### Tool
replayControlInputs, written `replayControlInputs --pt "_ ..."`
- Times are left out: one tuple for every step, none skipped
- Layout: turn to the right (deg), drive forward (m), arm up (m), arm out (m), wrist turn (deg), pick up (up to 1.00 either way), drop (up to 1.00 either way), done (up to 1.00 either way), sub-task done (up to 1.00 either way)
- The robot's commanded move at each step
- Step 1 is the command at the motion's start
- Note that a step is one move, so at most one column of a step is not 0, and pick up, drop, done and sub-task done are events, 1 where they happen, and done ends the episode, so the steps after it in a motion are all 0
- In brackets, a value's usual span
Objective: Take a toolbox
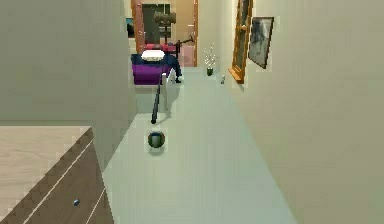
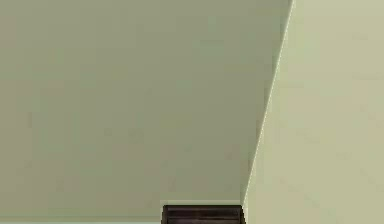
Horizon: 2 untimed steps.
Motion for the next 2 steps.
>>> replayControlInputs --pt "0.0 0.00 0.08 0.00 0.0 0.00 0.00 0.00 0.00" --pt "0.0 0.00 0.00 0.22 0.0 0.00 0.00 0.00 0.00"
